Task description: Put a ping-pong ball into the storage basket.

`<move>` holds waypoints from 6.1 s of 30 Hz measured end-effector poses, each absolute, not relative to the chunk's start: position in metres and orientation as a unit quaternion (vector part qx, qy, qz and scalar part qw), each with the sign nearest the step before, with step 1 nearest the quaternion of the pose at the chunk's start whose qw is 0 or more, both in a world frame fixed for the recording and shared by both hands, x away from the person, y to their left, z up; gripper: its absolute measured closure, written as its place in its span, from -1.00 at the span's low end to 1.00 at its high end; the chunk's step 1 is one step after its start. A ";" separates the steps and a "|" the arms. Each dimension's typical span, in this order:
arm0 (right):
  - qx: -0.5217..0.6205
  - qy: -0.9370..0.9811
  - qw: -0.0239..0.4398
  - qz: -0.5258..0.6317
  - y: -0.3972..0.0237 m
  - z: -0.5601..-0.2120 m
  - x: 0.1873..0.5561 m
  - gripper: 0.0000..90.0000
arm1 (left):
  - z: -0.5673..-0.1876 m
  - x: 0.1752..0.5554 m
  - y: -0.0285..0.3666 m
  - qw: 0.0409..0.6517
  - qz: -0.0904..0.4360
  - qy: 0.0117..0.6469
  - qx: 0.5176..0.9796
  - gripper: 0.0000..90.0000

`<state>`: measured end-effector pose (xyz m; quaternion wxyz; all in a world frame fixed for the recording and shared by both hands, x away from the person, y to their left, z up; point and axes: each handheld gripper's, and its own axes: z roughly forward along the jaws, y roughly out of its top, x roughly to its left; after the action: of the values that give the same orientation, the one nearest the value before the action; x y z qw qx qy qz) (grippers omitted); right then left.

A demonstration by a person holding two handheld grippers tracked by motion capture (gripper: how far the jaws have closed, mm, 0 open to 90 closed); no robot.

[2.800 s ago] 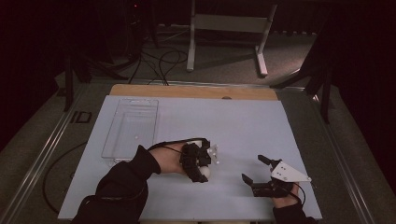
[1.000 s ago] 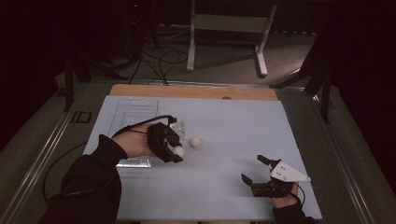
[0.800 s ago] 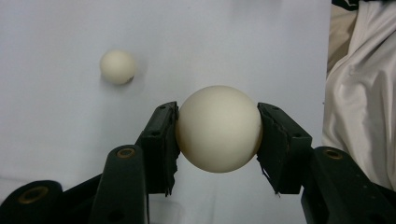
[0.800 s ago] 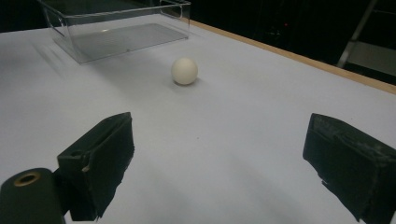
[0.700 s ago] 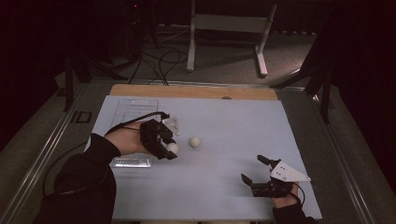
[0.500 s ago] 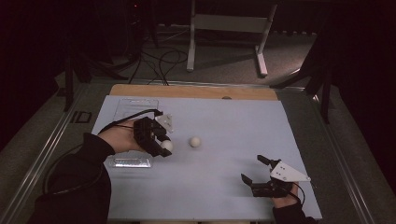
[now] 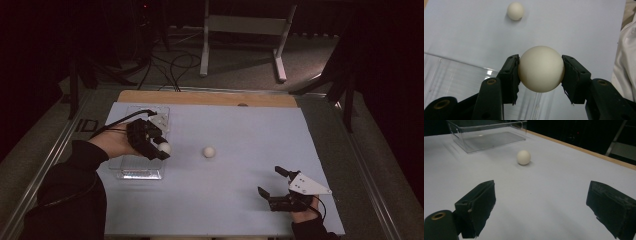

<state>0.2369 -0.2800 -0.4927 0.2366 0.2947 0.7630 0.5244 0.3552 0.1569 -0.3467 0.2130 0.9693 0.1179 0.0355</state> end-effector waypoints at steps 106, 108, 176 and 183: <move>0.296 0.762 0.234 0.526 -0.282 -0.492 0.236 -0.81 | -0.446 0.393 0.187 0.174 0.009 0.194 0.965 0.14; 0.296 0.762 0.234 0.526 -0.282 -0.492 0.237 -0.80 | -0.446 0.394 0.187 0.172 0.013 0.197 0.965 0.14; 0.297 0.762 0.237 0.524 -0.281 -0.491 0.237 -0.80 | -0.400 0.354 0.142 0.279 0.014 0.174 0.944 -1.00; 0.297 0.762 0.238 0.524 -0.281 -0.490 0.236 -0.80 | -0.396 0.351 0.131 0.286 0.011 0.164 0.944 -1.00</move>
<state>0.2364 -0.2810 -0.4903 0.2377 0.2973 0.7618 0.5242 0.3513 0.1311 -0.3961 0.2864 0.9440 0.1635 0.0106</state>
